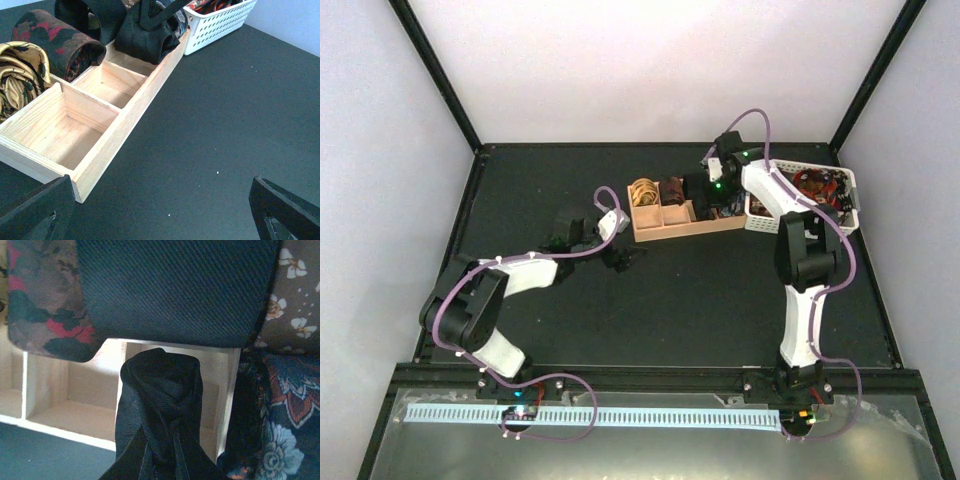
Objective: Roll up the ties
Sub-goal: Place the tie in the storage box.
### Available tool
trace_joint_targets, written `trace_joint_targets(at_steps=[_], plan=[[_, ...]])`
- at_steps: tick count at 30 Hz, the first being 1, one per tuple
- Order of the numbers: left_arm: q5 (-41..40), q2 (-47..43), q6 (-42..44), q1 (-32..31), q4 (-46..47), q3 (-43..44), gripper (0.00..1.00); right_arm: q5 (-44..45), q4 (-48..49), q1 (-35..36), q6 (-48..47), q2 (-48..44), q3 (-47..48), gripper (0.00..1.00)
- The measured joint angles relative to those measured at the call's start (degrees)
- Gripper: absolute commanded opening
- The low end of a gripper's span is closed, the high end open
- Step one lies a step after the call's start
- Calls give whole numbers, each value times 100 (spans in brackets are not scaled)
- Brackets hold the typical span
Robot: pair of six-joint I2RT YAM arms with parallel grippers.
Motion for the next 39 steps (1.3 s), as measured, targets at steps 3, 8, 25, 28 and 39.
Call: trace_joint_targets(at_steps=[3,8,25,28,39], plan=[[31,-26,-26,11,22,0,99,127,76,11,50,103,20,1],[50,-31,-76,59,39,0,99,308,157,11,83,372,20,1],[133,-85,-129,153,39,0,99,140,219,35,61,479,20,50],[157,-109,-131,155,42,0,99,107,162,37,50,385,20,54],[177,-136,-131,155,33,0,99,24,-96,37,31,-31,74,75]])
